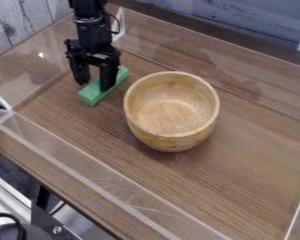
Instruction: Put the green block in the brown bowl
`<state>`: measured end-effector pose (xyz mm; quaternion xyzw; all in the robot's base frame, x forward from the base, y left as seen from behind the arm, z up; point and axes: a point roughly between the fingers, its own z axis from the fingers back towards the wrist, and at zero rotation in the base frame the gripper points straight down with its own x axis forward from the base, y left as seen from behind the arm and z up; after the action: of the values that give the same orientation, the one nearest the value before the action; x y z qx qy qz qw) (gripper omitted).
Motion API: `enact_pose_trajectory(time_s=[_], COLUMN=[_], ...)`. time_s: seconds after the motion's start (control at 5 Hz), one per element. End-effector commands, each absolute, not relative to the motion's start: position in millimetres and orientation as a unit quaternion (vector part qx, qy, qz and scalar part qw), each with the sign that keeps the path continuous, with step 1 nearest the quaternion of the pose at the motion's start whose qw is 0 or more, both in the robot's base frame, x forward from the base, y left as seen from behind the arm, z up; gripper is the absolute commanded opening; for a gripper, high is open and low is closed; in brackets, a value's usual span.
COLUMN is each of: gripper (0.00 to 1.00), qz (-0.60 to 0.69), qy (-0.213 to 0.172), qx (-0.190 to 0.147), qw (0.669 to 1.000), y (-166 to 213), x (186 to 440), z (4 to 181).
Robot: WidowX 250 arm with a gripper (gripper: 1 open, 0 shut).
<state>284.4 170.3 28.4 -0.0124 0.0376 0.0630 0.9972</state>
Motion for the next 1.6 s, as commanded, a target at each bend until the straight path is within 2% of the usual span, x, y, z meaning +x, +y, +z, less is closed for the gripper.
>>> enact_pose_trajectory(time_s=[0.0, 0.2, 0.4, 0.6, 1.2, 1.4], gripper=[1.00, 1.00, 0.00, 0.00, 0.00, 0.00], qz=[0.069, 0.071, 0.073, 0.075, 0.080, 0.083], qy=[0.021, 0.024, 0.024, 0.022, 0.005, -0.025], qx=[0.002, 0.002, 0.001, -0.002, -0.020, -0.026], qw=[0.997, 0.997, 0.997, 0.997, 0.997, 0.996], y=[178.2, 179.0, 179.4, 178.0, 172.1, 169.7], x=[294.5, 295.9, 297.0, 297.2, 298.1, 298.3], z=[32.6, 30.7, 29.3, 33.3, 65.1, 96.8])
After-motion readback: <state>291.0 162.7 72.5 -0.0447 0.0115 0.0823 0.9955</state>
